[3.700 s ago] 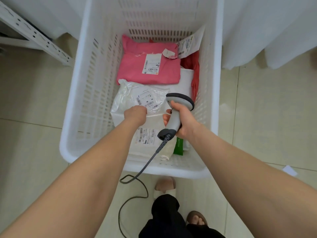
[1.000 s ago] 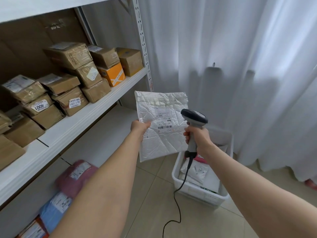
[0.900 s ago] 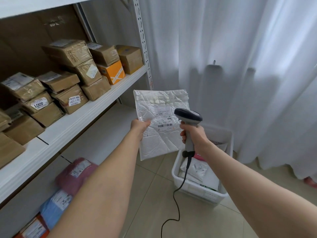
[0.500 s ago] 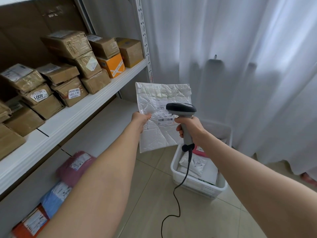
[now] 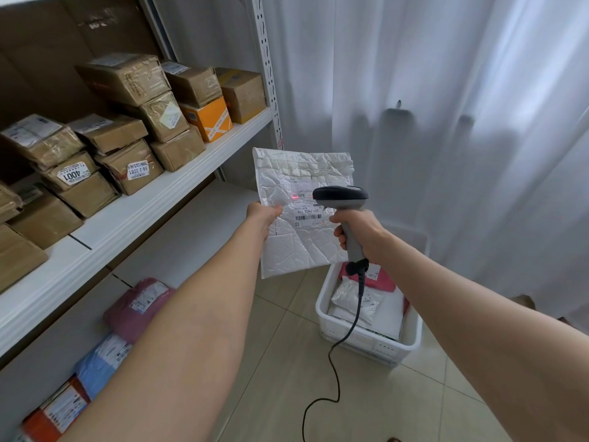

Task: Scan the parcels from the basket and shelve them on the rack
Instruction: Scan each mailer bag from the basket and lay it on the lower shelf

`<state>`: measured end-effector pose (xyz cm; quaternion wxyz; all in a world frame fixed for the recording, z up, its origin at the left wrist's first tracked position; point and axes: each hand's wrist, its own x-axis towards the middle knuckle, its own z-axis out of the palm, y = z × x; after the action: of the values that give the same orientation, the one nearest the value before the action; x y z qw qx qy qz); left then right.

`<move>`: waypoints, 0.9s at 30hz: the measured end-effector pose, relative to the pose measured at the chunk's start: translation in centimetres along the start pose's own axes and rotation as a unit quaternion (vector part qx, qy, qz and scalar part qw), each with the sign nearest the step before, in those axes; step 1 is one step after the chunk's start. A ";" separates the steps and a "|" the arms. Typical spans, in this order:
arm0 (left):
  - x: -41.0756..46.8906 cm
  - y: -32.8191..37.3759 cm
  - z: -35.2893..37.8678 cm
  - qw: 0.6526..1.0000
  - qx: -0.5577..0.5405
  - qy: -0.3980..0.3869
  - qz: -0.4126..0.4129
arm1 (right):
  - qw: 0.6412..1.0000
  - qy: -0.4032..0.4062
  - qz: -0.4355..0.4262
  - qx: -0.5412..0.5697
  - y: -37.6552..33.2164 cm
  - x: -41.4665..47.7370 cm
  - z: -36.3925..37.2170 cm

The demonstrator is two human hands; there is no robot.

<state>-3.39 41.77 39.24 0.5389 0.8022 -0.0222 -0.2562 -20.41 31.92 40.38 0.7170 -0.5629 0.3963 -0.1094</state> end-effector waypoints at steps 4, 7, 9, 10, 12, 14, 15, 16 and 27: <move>0.0 0.0 0.0 1.000 -0.004 -0.002 0.002 | 1.000 0.004 0.006 0.003 -0.2 -0.2 0.0; 0.1 0.0 0.0 1.000 -0.004 -0.003 -0.004 | 1.000 0.000 0.004 0.005 -0.2 -0.2 0.0; 0.2 0.0 0.0 1.000 -0.002 -0.004 -0.006 | 1.000 -0.004 0.003 0.007 -0.3 -0.2 0.0; 0.2 0.0 0.0 1.000 -0.003 -0.005 -0.005 | 1.000 -0.005 0.003 0.007 -0.3 -0.1 0.0; 0.4 -0.1 0.1 1.000 -0.003 -0.005 -0.005 | 1.000 -0.006 0.003 0.006 -0.3 -0.1 0.0; 0.5 -0.1 0.1 1.000 -0.001 -0.004 -0.005 | 1.000 -0.003 0.004 0.012 -0.3 0.0 0.0; 0.6 -0.1 0.1 1.000 0.001 -0.003 -0.003 | 1.000 -0.001 0.005 0.016 -0.2 0.0 0.0; 0.6 0.0 0.1 1.000 0.004 -0.001 -0.001 | 1.000 0.001 0.005 0.020 -0.2 0.1 0.0; 1.2 -0.2 -1.3 0.999 -0.028 -0.007 -0.028 | 0.997 0.016 -0.002 0.076 0.2 0.9 0.7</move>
<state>-1.80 42.63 38.98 0.5535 0.7853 0.0038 -0.2774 -19.36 31.95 39.83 0.7510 -0.5056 0.3975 -0.1497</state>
